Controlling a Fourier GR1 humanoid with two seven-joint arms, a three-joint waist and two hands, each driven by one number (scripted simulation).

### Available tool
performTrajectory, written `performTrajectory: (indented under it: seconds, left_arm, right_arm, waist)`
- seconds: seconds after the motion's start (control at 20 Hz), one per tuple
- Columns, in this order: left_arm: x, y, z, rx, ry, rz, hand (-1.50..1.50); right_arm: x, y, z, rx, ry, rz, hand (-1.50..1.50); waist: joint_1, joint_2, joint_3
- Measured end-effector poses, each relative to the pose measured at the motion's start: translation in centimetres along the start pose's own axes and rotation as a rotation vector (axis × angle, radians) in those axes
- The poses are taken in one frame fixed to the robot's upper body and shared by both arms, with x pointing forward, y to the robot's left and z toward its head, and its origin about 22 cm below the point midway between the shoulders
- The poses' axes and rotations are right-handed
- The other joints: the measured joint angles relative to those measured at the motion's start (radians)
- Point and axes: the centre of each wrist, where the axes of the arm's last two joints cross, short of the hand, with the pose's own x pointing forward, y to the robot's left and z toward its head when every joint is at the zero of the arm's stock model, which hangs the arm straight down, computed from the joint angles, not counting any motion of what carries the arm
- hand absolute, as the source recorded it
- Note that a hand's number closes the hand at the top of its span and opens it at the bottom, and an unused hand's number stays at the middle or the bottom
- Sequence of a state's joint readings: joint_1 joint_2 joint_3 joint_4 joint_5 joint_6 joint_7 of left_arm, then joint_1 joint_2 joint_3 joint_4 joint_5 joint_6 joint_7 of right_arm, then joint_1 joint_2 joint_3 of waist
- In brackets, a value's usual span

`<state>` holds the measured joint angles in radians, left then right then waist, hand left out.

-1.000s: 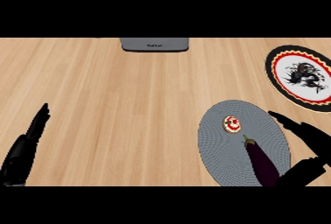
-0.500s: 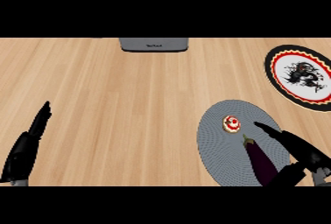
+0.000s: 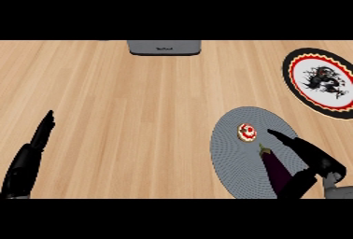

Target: Pick the eggplant from the placemat and place it in the plate

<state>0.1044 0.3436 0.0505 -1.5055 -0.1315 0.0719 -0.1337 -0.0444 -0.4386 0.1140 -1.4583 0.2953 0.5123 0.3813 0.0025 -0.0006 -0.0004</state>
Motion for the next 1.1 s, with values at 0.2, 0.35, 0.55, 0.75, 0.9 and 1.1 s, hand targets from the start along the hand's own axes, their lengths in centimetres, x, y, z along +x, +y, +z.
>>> performTrajectory:
  seconds: [0.2, 0.35, 0.55, 0.75, 0.9, 1.1]
  left_arm:
    - [0.6, -0.2, -0.2, -0.001, 0.0, 0.003, 0.0]
    - [0.3, 0.5, -0.3, 0.003, 0.0, 0.002, 0.0]
    - [-0.2, 0.6, -0.3, -0.005, 0.01, 0.0, 0.0]
    - [-0.2, 0.0, 0.3, -0.004, 0.003, -0.001, 0.0]
    - [0.1, -0.2, -0.1, -0.001, -0.008, 0.003, 0.0]
    - [0.4, -0.3, -0.3, -0.009, -0.023, 0.009, 0.0]
  right_arm:
    - [-0.2, 0.7, -0.5, -0.014, -0.023, 0.003, 1.5]
    - [-0.5, 0.7, -0.7, -0.041, -0.061, -0.013, 1.5]
    - [-0.5, 0.9, -1.4, -0.071, -0.078, 0.002, 1.5]
    - [-0.8, 0.6, -1.5, -0.091, -0.1, 0.006, 1.5]
    - [-4.1, -5.0, 0.2, -0.162, -0.091, 0.057, 1.5]
    - [-6.3, -12.2, 4.3, -0.304, -0.045, 0.165, 1.5]
  waist:
    - [-0.003, -0.005, -0.007]
    - [-0.003, -0.007, -0.01]
    - [-0.005, -0.01, -0.016]
    - [-0.001, -0.009, -0.011]
    - [0.009, 0.003, -0.003]
    - [0.027, 0.023, 0.008]
